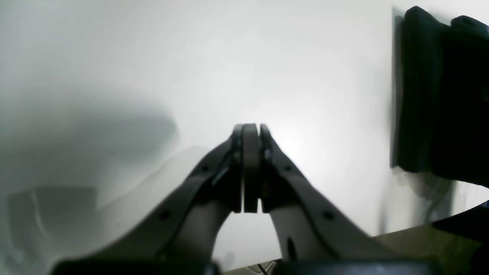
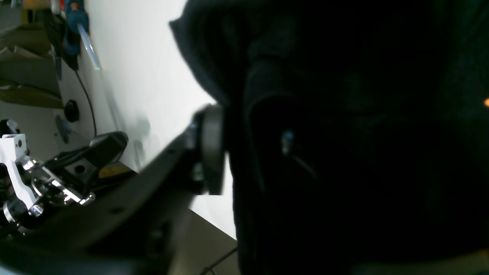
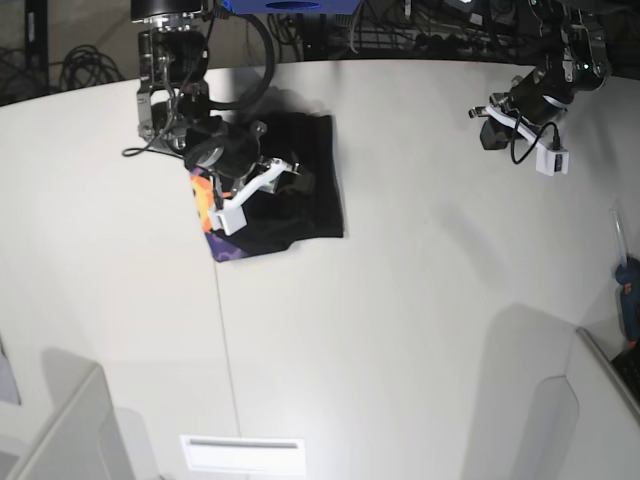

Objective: Fold the T-shirt properly
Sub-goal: 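Release the left gripper and lift it away from the shirt, then press and flatten the folded bundle with the right gripper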

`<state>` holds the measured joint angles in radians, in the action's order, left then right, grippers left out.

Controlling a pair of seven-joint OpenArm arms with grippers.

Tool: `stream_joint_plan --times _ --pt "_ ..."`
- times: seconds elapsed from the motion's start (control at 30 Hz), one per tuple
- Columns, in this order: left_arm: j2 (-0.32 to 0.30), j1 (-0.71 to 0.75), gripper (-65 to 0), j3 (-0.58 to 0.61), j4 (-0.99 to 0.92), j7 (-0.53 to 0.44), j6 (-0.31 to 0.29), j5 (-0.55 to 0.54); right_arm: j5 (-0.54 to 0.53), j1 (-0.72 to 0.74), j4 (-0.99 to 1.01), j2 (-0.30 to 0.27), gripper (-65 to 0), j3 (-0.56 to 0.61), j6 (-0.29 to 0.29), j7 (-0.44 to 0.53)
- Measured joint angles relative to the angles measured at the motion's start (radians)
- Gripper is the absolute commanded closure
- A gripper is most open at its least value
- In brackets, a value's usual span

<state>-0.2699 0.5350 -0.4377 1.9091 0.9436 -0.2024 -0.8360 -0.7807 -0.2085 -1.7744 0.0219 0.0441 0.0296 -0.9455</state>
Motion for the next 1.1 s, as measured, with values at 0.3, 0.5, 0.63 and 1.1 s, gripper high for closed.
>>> stream_joint_plan --times 0.3,0.5,0.63,1.1 --pt "-0.018 0.028 0.0 -0.113 0.0 -0.002 0.0 -0.003 0.004 0.023 0.0 -0.025 -26.1 0.098 0.001 0.003" --pt "-0.018 0.06 0.0 -0.235 -0.002 0.0 -0.002 -0.003 -0.002 0.051 0.002 -0.034 -26.1 0.198 0.063 0.064" --pt "-0.018 0.068 0.0 -0.287 -0.036 0.0 -0.068 -0.004 0.001 0.092 0.003 -0.041 -26.1 0.259 0.106 0.064" --pt "-0.016 0.062 0.0 -0.301 -0.122 0.003 -0.129 -0.003 -0.002 0.33 0.089 -0.093 -23.0 0.568 0.143 0.072"
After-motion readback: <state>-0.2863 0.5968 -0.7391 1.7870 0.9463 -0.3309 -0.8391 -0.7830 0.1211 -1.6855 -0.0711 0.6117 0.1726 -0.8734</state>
